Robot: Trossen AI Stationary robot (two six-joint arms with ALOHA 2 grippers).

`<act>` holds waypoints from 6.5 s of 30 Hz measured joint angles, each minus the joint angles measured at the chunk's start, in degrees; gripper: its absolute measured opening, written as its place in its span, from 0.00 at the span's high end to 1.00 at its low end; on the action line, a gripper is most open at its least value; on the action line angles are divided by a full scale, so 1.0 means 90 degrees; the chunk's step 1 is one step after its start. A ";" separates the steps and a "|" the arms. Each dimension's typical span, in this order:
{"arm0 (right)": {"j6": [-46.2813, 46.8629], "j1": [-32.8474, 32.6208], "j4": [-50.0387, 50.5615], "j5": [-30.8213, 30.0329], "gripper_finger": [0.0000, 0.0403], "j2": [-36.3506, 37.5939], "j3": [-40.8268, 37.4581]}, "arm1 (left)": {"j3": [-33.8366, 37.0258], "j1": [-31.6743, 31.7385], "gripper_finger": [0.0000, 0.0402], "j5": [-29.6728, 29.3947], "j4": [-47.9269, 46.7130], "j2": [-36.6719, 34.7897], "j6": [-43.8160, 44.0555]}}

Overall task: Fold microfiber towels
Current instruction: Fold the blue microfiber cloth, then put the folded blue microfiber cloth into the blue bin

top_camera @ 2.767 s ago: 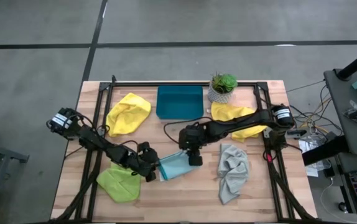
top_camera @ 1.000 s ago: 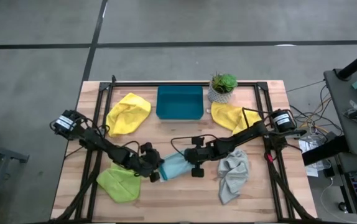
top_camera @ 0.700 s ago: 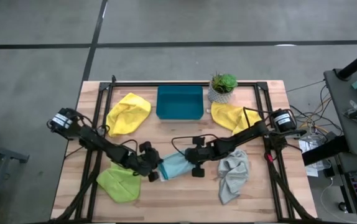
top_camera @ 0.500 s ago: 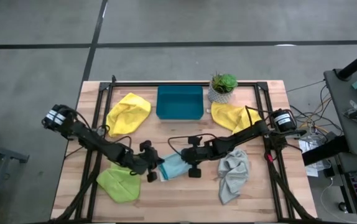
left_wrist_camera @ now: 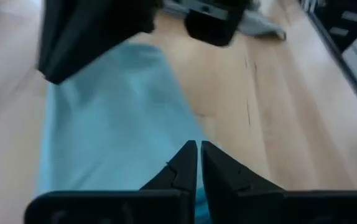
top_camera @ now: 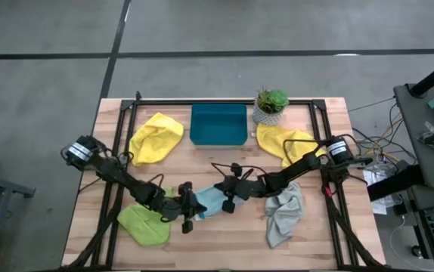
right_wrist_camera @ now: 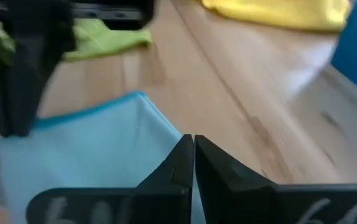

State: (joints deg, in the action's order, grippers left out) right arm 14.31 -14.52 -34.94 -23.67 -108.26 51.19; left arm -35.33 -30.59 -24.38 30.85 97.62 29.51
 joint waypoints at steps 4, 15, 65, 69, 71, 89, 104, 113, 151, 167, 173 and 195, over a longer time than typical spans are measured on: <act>0.0098 0.0004 -0.0523 -0.0258 0.98 -0.0407 -0.0137 | -0.0192 0.0000 0.98 0.0316 0.0190 0.0481 0.0008; 0.0138 0.0027 -0.0515 -0.0668 0.98 -0.0577 -0.0393 | -0.0189 0.0010 0.98 0.0821 0.0217 0.0802 0.0673; 0.0508 -0.0686 0.1798 0.1794 0.98 0.1004 -0.0625 | -0.0163 0.0046 0.98 0.1436 -0.1387 -0.0371 0.0411; 0.0453 -0.0562 0.1756 0.1770 0.98 0.1224 -0.0623 | -0.0162 0.0128 0.98 0.1231 -0.1574 -0.0632 0.0136; 0.0384 -0.0477 0.1761 0.1632 0.98 0.1293 -0.0623 | -0.0163 0.0180 0.98 0.0858 -0.1593 -0.0762 -0.0079; 0.0519 0.0180 0.1476 0.0122 0.98 0.0513 -0.0618 | -0.0139 0.0612 0.98 -0.0129 -0.2674 -0.0202 0.0456; 0.0579 0.0172 0.1818 0.0179 0.98 0.0861 -0.0632 | -0.0117 0.0612 0.98 -0.0017 -0.3113 -0.0656 0.0568; 0.1019 0.0160 0.2216 0.0830 0.98 0.1442 -0.0632 | -0.0120 0.0612 0.98 0.0066 -0.3085 -0.1262 0.0147; 0.4850 0.0215 0.2624 0.2305 0.28 0.1275 -0.0618 | -0.0142 0.0061 0.98 0.0797 -0.2399 -0.0366 0.2354; 0.4240 0.0571 0.1376 0.3123 0.34 0.0184 -0.0030 | -0.0133 0.0063 0.98 0.0800 -0.2431 -0.0337 0.2349; 0.3949 0.0625 0.1391 0.3239 0.45 0.0062 0.0238 | -0.0131 0.0063 0.98 0.0792 -0.2443 -0.0333 0.2349; 0.3523 0.0924 0.1909 0.3161 0.95 0.0599 0.0439 | -0.0132 0.0066 0.98 0.0580 -0.3241 -0.1365 0.1305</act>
State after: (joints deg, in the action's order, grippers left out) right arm 46.01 -6.20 -17.76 4.78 -102.87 55.14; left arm -36.51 -30.00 -19.17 1.68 85.34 41.26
